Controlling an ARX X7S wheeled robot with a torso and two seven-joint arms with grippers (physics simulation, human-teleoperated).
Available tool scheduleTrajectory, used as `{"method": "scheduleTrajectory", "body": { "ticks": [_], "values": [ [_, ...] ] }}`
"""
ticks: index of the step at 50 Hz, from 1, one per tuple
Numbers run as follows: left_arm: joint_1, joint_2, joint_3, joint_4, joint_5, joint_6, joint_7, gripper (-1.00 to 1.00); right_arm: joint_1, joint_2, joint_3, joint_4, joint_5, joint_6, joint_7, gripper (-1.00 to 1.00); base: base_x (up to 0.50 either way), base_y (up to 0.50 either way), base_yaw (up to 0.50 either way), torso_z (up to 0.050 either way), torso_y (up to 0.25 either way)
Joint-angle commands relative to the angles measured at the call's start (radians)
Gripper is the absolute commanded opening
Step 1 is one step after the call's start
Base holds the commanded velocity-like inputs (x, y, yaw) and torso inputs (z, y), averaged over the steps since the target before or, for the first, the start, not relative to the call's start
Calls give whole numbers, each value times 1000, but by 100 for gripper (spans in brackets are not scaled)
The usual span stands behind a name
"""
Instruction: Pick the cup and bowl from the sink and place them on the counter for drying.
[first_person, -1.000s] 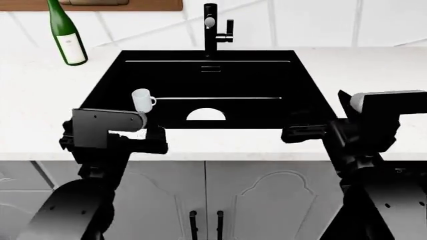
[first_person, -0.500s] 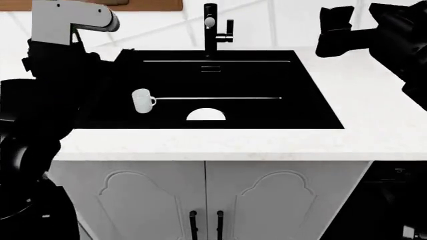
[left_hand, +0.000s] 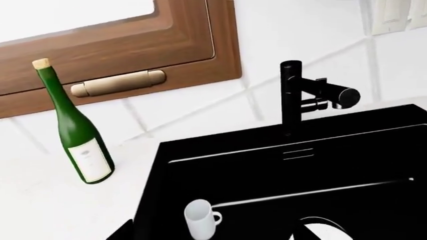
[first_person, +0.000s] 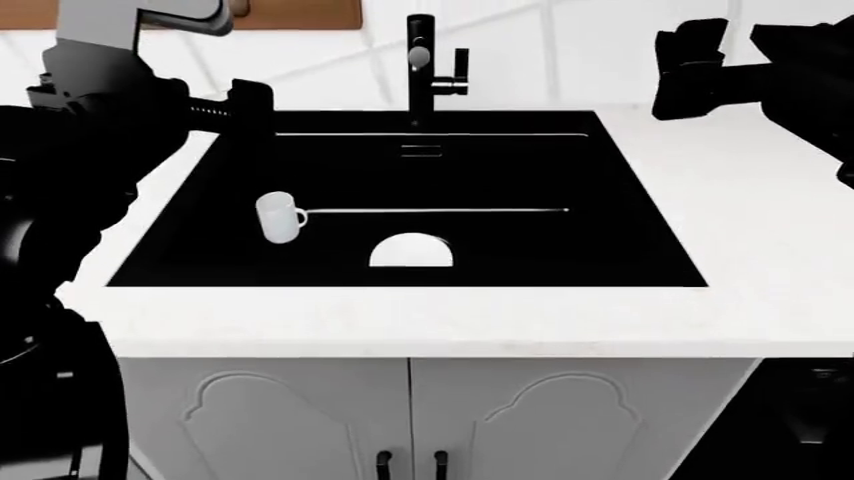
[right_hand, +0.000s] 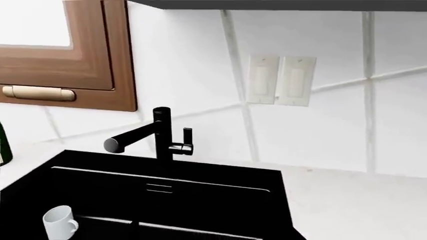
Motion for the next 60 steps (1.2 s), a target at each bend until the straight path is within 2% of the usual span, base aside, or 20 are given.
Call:
{"method": "scheduleTrajectory", "body": {
  "ticks": [1,23,31,42,60],
  "values": [
    [-1,-1,8,-44,-22,30,21,100,-71,34,3,9,75,-41,49,100,234,0,0,0,0],
    [21,-17,20,-64,-28,53,13,100,-90,43,5,0,129,-36,98,100,240,0,0,0,0],
    [19,-14,27,-77,-33,62,13,100,-119,51,54,-28,180,-5,146,100,266,0,0,0,0],
    [6,-30,42,-87,-35,63,14,100,-125,70,0,-8,185,-51,139,100,271,0,0,0,1],
    [46,-30,34,-87,-40,87,2,100,-126,73,3,-5,221,-54,172,100,273,0,0,0,0]
  ]
}}
